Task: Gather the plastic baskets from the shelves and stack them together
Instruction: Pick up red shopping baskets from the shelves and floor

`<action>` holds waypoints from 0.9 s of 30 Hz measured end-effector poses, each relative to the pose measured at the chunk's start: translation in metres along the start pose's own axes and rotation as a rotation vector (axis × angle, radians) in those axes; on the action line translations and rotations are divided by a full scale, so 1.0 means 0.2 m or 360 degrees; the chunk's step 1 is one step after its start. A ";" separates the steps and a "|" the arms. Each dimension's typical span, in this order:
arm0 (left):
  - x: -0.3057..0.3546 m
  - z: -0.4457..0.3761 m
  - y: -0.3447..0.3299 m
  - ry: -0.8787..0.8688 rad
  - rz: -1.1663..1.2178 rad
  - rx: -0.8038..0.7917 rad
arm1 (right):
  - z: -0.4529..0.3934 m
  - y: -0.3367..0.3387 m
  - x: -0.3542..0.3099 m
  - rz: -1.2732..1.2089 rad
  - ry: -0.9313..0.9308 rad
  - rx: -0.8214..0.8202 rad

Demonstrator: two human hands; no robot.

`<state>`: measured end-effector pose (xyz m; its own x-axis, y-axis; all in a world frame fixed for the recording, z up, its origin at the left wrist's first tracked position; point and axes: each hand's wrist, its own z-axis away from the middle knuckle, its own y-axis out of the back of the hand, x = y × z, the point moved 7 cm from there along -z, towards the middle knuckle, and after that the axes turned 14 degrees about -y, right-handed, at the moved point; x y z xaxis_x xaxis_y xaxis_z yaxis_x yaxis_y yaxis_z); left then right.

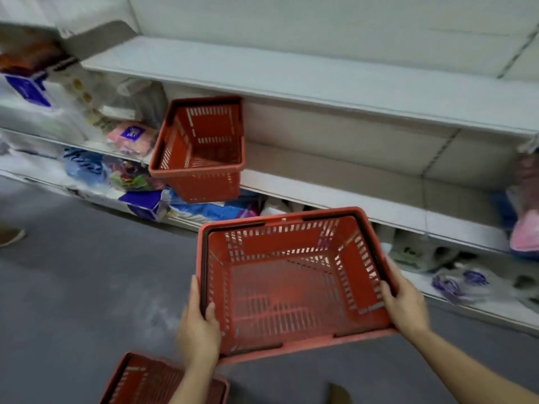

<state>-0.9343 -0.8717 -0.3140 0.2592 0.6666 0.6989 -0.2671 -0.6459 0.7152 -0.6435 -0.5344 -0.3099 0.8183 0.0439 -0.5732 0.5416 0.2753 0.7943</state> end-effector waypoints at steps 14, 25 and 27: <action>1.19 0.57 -0.16 -0.0461 -0.0008 0.0076 | 0.00 1.17 0.68 -0.0349 -0.0053 0.0406; 2.25 1.24 -0.70 -0.0838 0.0236 0.0059 | -0.14 2.37 1.47 -0.0488 -0.0140 0.0882; 2.44 1.30 -0.78 -0.0935 0.0307 0.0038 | -0.17 2.54 1.56 -0.0488 -0.0145 0.0966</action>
<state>-0.5257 -0.5420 -0.0815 0.6781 0.2250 0.6997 -0.3411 -0.7470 0.5707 -0.1202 -0.3488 -0.0923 0.6090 -0.0383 -0.7922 0.7419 -0.3259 0.5861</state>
